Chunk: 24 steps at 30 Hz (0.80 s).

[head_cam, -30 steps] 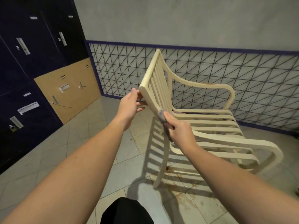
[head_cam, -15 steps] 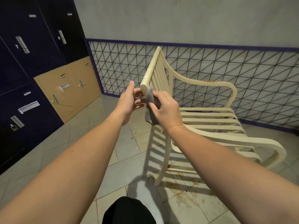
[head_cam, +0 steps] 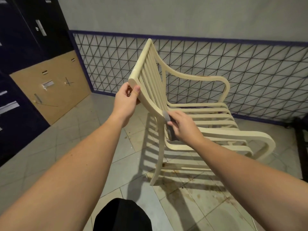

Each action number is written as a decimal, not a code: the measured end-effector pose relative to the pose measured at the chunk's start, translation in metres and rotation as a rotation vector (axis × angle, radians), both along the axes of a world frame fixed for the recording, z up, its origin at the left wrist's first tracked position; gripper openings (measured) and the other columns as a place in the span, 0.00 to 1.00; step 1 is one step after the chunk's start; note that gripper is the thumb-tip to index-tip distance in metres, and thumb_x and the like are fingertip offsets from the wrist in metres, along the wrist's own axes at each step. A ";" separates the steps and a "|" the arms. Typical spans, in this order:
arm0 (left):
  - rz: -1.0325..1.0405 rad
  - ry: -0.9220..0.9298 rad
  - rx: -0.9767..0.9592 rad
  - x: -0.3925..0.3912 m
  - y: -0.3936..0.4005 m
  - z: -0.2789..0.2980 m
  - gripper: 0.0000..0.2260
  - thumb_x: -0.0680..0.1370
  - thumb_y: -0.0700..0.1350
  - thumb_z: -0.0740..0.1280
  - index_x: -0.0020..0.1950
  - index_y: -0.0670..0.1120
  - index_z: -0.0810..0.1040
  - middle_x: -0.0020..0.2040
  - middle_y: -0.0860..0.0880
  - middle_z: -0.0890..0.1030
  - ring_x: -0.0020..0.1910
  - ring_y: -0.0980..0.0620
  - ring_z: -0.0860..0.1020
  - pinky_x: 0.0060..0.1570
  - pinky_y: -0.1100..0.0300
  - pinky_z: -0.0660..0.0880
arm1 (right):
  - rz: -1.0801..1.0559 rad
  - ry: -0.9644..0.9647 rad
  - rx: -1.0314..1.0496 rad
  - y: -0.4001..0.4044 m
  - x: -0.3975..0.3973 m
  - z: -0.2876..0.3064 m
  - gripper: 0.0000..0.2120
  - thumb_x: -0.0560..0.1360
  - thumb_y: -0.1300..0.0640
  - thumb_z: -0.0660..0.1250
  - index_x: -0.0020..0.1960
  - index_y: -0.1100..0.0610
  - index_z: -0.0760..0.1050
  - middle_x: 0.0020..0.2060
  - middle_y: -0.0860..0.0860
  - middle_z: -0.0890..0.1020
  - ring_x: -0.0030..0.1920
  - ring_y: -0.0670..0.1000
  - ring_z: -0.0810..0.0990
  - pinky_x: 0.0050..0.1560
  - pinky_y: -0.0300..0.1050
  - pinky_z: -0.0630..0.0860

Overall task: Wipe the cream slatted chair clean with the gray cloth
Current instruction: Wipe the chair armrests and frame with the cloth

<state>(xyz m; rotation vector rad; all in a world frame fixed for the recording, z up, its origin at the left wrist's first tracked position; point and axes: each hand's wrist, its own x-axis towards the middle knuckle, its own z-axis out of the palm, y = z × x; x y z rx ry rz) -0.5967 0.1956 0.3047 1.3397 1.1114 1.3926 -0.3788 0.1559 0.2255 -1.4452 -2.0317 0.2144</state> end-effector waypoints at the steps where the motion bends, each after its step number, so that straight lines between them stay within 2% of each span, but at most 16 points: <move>1: 0.005 0.013 0.010 -0.001 0.001 -0.001 0.04 0.83 0.46 0.64 0.55 0.53 0.78 0.60 0.43 0.82 0.59 0.47 0.80 0.60 0.49 0.80 | 0.049 0.038 0.034 0.006 -0.015 0.012 0.20 0.80 0.60 0.65 0.71 0.55 0.73 0.62 0.52 0.78 0.61 0.52 0.75 0.66 0.45 0.70; 3: 0.039 0.079 0.052 -0.004 0.003 -0.002 0.04 0.81 0.49 0.66 0.55 0.54 0.79 0.57 0.46 0.83 0.54 0.53 0.80 0.60 0.51 0.79 | 0.108 0.145 0.082 0.018 -0.047 0.042 0.19 0.80 0.62 0.63 0.70 0.57 0.73 0.61 0.53 0.79 0.60 0.52 0.76 0.62 0.39 0.68; 4: 0.056 0.119 0.060 -0.006 0.004 -0.002 0.06 0.81 0.50 0.67 0.57 0.54 0.80 0.56 0.48 0.83 0.51 0.57 0.80 0.58 0.55 0.78 | 0.109 0.210 0.057 0.024 -0.061 0.057 0.19 0.80 0.62 0.62 0.71 0.57 0.73 0.61 0.53 0.79 0.60 0.51 0.75 0.61 0.37 0.67; 6: 0.061 0.145 0.038 -0.009 0.004 0.002 0.08 0.82 0.50 0.67 0.60 0.54 0.80 0.56 0.53 0.83 0.46 0.66 0.78 0.50 0.66 0.74 | 0.101 0.331 -0.100 0.035 -0.076 0.081 0.18 0.82 0.61 0.59 0.71 0.55 0.73 0.60 0.51 0.80 0.58 0.48 0.75 0.57 0.37 0.67; 7: 0.052 0.137 0.019 -0.009 0.004 0.003 0.08 0.82 0.49 0.67 0.60 0.54 0.80 0.55 0.54 0.83 0.45 0.68 0.78 0.48 0.67 0.72 | 0.113 0.360 -0.195 0.040 -0.077 0.086 0.17 0.83 0.60 0.57 0.69 0.54 0.74 0.58 0.51 0.81 0.57 0.48 0.76 0.55 0.39 0.68; 9: 0.031 0.136 -0.005 -0.010 0.004 0.004 0.06 0.82 0.49 0.66 0.58 0.56 0.79 0.55 0.55 0.82 0.52 0.63 0.79 0.51 0.64 0.72 | 0.171 0.365 -0.355 0.051 -0.068 0.080 0.14 0.84 0.56 0.55 0.64 0.50 0.76 0.51 0.49 0.81 0.52 0.48 0.77 0.52 0.42 0.71; 11: 0.032 0.159 0.001 -0.009 0.006 0.002 0.05 0.82 0.49 0.66 0.56 0.58 0.78 0.57 0.53 0.81 0.59 0.54 0.78 0.59 0.55 0.74 | 0.187 0.348 -0.482 0.050 -0.053 0.067 0.12 0.84 0.53 0.56 0.54 0.46 0.78 0.46 0.49 0.80 0.48 0.50 0.77 0.53 0.46 0.73; 13: 0.046 0.176 0.015 -0.008 0.006 0.001 0.04 0.82 0.49 0.66 0.54 0.59 0.78 0.57 0.52 0.81 0.60 0.51 0.78 0.63 0.50 0.75 | 0.172 0.309 -0.512 0.044 -0.038 0.050 0.13 0.83 0.50 0.56 0.46 0.43 0.77 0.43 0.50 0.79 0.46 0.53 0.76 0.51 0.49 0.73; 14: 0.054 0.177 0.027 -0.007 0.006 0.001 0.04 0.82 0.50 0.66 0.53 0.60 0.78 0.57 0.53 0.81 0.60 0.50 0.78 0.64 0.48 0.75 | 0.161 0.247 -0.494 0.040 -0.030 0.043 0.13 0.83 0.49 0.55 0.45 0.42 0.76 0.43 0.50 0.79 0.46 0.53 0.76 0.50 0.49 0.73; 16: 0.076 0.165 0.048 -0.005 0.005 -0.001 0.04 0.80 0.52 0.66 0.52 0.61 0.78 0.56 0.53 0.82 0.60 0.50 0.78 0.65 0.45 0.75 | 0.111 0.123 -0.378 0.030 -0.015 0.024 0.09 0.83 0.50 0.55 0.53 0.43 0.74 0.50 0.50 0.80 0.51 0.54 0.77 0.50 0.46 0.71; 19: 0.100 0.150 0.050 -0.002 0.004 -0.004 0.06 0.78 0.55 0.65 0.53 0.63 0.78 0.57 0.51 0.82 0.59 0.48 0.79 0.64 0.44 0.76 | 0.037 -0.004 -0.226 0.010 0.013 -0.006 0.16 0.83 0.53 0.57 0.69 0.52 0.71 0.63 0.50 0.78 0.61 0.52 0.74 0.56 0.44 0.69; 21: 0.094 0.136 0.052 0.001 0.003 -0.006 0.07 0.79 0.55 0.64 0.55 0.61 0.78 0.58 0.49 0.82 0.59 0.47 0.79 0.63 0.44 0.77 | -0.009 -0.105 -0.213 0.000 0.039 -0.020 0.18 0.82 0.52 0.58 0.71 0.52 0.68 0.63 0.50 0.77 0.62 0.52 0.74 0.60 0.47 0.70; 24: 0.051 0.059 0.052 0.006 0.001 -0.006 0.05 0.83 0.50 0.62 0.56 0.57 0.76 0.59 0.44 0.82 0.60 0.46 0.80 0.62 0.45 0.78 | -0.057 -0.303 -0.193 -0.014 0.083 -0.032 0.17 0.82 0.49 0.57 0.68 0.53 0.69 0.58 0.50 0.78 0.57 0.55 0.76 0.56 0.51 0.72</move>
